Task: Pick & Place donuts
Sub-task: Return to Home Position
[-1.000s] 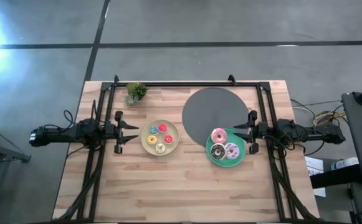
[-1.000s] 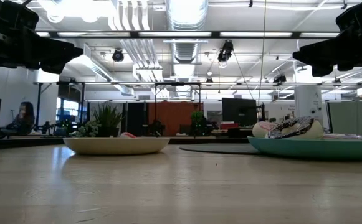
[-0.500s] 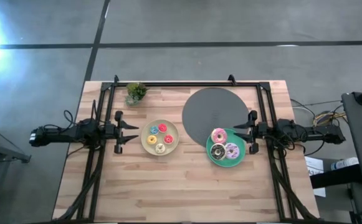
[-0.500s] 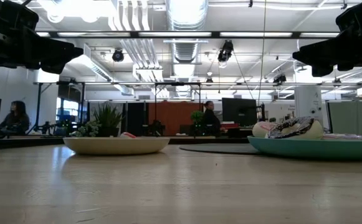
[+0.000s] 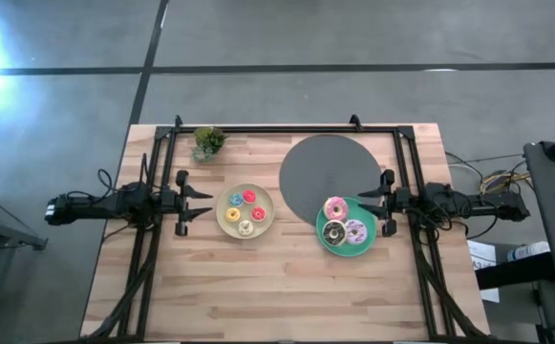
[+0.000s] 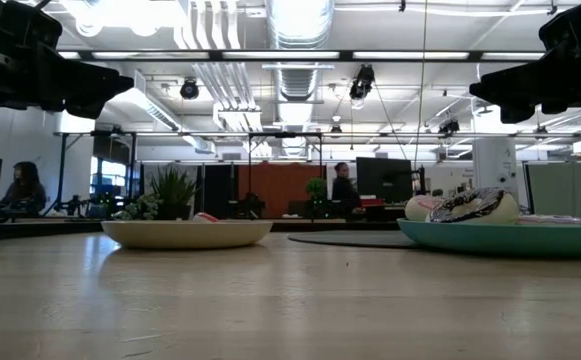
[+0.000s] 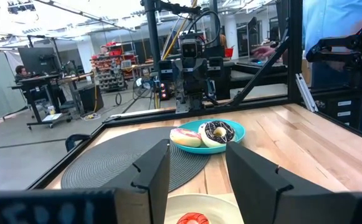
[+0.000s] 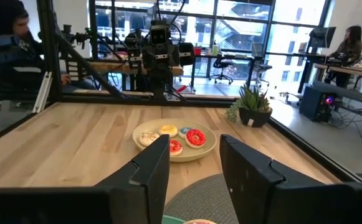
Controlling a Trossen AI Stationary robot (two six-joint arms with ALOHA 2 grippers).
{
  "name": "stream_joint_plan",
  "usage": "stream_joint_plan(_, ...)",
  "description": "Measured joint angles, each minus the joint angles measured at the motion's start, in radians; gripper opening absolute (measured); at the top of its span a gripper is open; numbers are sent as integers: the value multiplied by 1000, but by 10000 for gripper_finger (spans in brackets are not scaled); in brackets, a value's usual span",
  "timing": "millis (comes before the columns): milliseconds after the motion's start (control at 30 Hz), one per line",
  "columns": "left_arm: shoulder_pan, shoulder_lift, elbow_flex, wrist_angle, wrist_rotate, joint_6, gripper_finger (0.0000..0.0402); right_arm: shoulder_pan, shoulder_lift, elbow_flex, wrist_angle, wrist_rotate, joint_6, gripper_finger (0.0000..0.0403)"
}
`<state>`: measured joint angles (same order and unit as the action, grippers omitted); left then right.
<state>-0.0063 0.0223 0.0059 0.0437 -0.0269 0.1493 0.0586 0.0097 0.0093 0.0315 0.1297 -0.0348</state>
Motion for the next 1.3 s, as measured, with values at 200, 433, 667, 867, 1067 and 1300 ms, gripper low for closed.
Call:
stream_joint_plan(200,0,0,0,0,0,0,131,0,0,0,0,0,-1,129)
stream_joint_plan(433,0,0,0,0,0,0,131,0,0,0,0,0,0,123)
stream_joint_plan(667,0,0,0,0,0,0,131,0,0,0,0,0,0,132)
stream_joint_plan(867,0,0,0,0,0,0,131,0,0,0,0,0,1,134)
stream_joint_plan(1067,0,0,0,0,0,0,131,0,0,0,0,0,-2,126)
stream_joint_plan(1300,0,0,0,0,0,0,131,0,0,0,0,0,1,125)
